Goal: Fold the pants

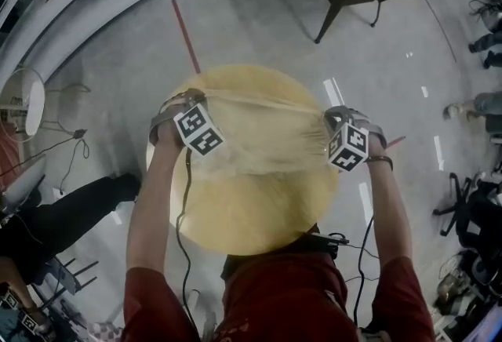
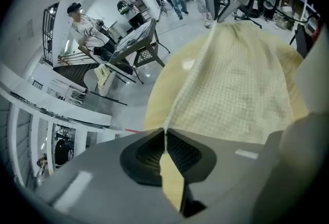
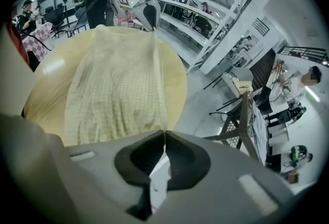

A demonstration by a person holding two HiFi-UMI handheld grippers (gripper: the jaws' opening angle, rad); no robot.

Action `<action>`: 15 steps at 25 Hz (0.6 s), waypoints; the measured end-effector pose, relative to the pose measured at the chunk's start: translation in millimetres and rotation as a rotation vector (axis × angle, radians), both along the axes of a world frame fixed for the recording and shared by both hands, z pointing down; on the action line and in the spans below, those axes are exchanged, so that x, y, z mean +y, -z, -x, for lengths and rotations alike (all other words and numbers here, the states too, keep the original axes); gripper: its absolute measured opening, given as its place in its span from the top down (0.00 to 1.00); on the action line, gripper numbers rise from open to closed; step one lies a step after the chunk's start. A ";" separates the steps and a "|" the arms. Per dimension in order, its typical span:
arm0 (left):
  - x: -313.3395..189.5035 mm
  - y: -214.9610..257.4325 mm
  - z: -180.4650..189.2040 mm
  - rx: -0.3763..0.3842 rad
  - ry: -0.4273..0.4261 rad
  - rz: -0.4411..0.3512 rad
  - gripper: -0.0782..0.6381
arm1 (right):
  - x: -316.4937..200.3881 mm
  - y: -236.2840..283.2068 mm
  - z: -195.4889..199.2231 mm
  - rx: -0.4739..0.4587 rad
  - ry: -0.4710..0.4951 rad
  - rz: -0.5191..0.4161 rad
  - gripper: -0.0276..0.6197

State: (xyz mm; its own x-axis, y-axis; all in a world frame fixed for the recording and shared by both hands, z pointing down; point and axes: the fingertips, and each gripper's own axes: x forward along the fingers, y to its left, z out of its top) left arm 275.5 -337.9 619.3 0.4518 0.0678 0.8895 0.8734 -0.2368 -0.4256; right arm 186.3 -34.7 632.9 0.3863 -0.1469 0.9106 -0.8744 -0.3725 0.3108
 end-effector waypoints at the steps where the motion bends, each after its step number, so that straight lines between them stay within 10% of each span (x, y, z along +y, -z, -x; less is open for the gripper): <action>1: 2.0 -4.2 -4.8 -0.005 -0.003 0.002 0.85 | 1.2 -2.1 -2.6 0.002 -0.008 0.003 0.95; 15: 7.3 -37.4 -32.9 0.010 0.010 -0.001 0.71 | 6.4 -12.7 -30.9 0.076 -0.108 -0.046 0.85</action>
